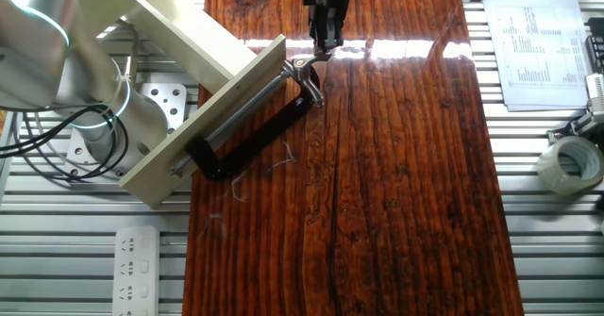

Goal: Turn off the water tap

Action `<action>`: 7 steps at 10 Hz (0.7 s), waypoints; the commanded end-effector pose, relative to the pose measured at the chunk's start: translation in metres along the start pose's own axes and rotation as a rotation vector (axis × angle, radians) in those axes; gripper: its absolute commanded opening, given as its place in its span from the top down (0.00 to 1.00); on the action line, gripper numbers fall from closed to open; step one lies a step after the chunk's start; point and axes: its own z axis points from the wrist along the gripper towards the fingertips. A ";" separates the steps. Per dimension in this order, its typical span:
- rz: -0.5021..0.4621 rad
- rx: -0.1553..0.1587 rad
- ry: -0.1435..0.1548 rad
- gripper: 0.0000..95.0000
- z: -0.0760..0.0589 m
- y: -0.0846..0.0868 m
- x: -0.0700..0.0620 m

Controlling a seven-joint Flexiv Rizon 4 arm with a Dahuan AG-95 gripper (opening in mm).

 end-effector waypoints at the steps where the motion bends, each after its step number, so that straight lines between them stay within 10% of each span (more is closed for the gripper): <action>1: 0.000 -0.011 -0.002 1.00 -0.002 0.001 0.002; 7: -0.011 -0.016 -0.017 1.00 -0.007 0.008 0.002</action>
